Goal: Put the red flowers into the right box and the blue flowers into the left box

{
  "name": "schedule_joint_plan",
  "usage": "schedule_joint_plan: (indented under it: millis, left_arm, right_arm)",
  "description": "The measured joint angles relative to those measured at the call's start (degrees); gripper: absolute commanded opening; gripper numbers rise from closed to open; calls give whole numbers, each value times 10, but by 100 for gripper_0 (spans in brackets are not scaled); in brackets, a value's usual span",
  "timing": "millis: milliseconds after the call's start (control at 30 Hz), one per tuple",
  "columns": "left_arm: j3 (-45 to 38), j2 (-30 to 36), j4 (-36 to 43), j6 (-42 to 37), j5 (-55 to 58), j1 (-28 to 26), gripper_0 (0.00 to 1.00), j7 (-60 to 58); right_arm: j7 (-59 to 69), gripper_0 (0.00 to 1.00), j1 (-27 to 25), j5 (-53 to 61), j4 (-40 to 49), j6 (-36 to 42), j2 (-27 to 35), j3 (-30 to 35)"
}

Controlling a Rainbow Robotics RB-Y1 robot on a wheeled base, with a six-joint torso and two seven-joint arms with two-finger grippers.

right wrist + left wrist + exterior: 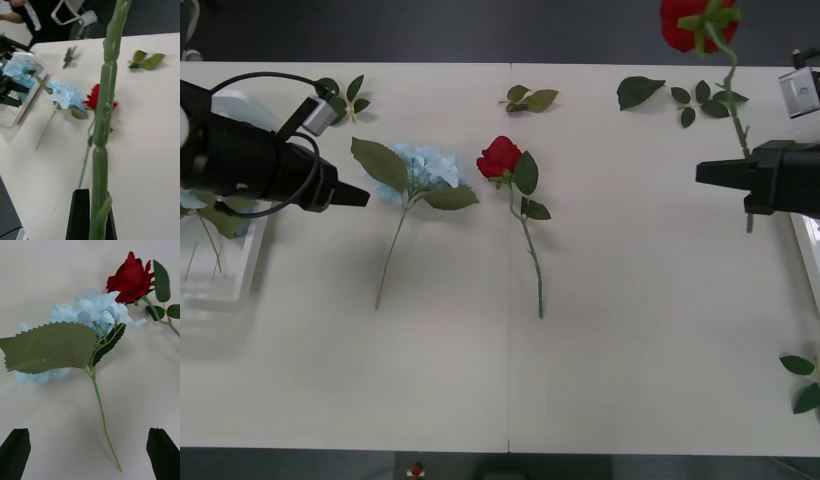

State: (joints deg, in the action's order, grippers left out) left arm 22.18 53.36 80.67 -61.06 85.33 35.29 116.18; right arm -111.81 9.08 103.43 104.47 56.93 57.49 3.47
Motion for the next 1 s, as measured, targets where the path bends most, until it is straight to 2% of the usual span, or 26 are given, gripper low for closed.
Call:
schedule_joint_plan:
  millis: [367,500,700,833,867,1000]
  left_arm:
    - [20,-138,-1,4,-230,14,89,-136]
    - [44,-160,-1,8,-289,14,87,-161]
    - [72,-176,-1,11,-363,14,83,-225]
    - [76,-177,-2,11,-389,14,68,-235]
    - [76,-177,-2,11,-393,14,60,-241]
    - [76,-177,-9,11,-399,14,56,-243]
  right_arm:
    - [105,0,1,0,-175,14,117,6]
    - [107,0,2,-5,-240,46,159,6]
    - [107,0,28,-92,-318,78,191,6]
    - [107,0,33,-152,-334,84,199,6]
    - [107,0,33,-169,-337,84,199,6]
    - [96,0,33,-217,-357,84,199,6]
